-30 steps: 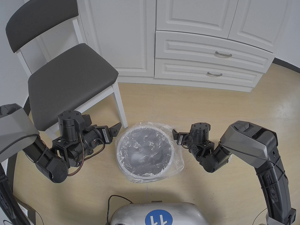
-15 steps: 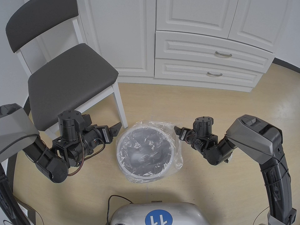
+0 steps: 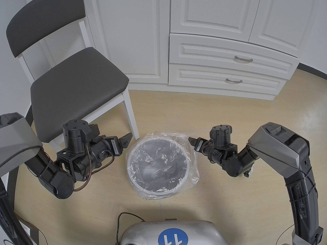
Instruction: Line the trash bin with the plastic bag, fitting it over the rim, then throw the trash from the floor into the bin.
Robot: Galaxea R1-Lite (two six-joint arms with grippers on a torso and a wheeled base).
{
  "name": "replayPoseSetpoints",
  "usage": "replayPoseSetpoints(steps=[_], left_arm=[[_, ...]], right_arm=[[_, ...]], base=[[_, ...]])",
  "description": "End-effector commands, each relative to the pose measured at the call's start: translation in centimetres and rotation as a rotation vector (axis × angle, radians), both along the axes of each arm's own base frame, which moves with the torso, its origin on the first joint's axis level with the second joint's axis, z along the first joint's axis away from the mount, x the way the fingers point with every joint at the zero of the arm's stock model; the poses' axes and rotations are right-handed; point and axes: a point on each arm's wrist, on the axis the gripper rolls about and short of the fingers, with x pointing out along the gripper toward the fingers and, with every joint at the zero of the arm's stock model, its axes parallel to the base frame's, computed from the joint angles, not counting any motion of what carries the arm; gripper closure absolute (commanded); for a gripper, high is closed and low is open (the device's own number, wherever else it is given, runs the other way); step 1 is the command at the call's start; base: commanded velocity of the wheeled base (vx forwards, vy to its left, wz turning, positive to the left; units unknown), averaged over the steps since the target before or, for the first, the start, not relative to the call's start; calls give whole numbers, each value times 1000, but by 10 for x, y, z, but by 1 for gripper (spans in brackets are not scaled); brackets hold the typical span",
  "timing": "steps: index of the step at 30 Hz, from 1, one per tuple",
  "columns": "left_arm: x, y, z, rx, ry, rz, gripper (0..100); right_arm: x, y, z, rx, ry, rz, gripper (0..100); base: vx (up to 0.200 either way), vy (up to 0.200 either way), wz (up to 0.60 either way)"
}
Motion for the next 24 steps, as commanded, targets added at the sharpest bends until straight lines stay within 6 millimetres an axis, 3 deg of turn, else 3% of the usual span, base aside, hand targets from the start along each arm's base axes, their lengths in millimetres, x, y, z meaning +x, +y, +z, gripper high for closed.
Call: replayPoseSetpoints(steps=[1, 11, 24], left_arm=[[0, 1, 1, -1, -1, 2, 0], [0, 1, 1, -1, -1, 2, 0], [0, 0, -1, 0, 1, 2, 0]], right_arm=[[0, 0, -3, -4, 7, 0, 0], [1, 0, -15, -12, 27, 0, 0], [4, -2, -47, -25, 78, 12, 0]], base=[[0, 0, 0], [0, 0, 0], [0, 0, 0]])
